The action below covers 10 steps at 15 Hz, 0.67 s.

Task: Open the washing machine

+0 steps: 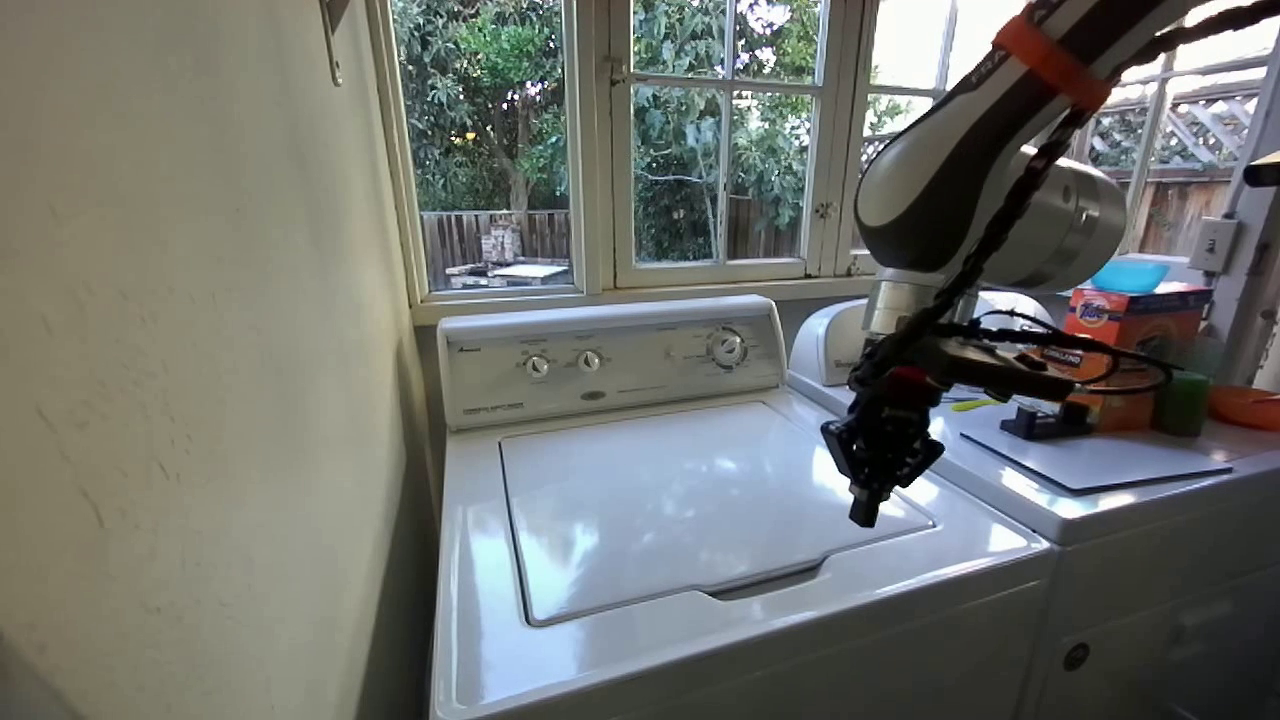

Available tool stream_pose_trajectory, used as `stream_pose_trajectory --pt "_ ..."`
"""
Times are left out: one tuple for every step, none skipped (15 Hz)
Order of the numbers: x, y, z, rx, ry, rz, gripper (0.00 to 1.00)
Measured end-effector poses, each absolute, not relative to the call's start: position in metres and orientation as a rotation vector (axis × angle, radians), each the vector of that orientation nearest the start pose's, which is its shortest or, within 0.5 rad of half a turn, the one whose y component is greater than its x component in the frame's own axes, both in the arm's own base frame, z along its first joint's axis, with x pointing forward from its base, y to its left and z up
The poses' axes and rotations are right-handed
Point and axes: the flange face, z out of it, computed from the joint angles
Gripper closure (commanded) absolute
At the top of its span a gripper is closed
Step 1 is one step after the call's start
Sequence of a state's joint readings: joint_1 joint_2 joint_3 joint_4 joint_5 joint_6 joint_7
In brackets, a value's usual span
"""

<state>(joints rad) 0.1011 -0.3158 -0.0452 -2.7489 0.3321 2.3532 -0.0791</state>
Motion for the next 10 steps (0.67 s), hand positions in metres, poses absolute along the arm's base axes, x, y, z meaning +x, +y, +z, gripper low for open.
stream_pose_trajectory --pt "0.3738 0.026 0.303 -2.905 0.134 0.11 1.0" --pt "0.3748 0.026 0.2988 -2.909 0.12 0.114 0.99" --pt "0.3755 0.0266 0.296 -2.912 0.109 0.113 0.99" --pt "0.3759 0.0273 0.2943 -2.914 0.097 0.111 0.99" --pt "0.3761 0.0281 0.2937 -2.916 0.091 0.111 0.99" --pt "0.3761 0.0285 0.2937 -2.916 0.089 0.11 0.99" --pt "0.3762 0.0287 0.2938 -2.916 0.088 0.109 0.99" --pt "0.3763 0.0287 0.2939 -2.916 0.087 0.109 0.99" --pt "0.3764 0.0287 0.294 -2.917 0.086 0.108 0.99" --pt "0.3765 0.0287 0.2941 -2.917 0.086 0.108 1.0"
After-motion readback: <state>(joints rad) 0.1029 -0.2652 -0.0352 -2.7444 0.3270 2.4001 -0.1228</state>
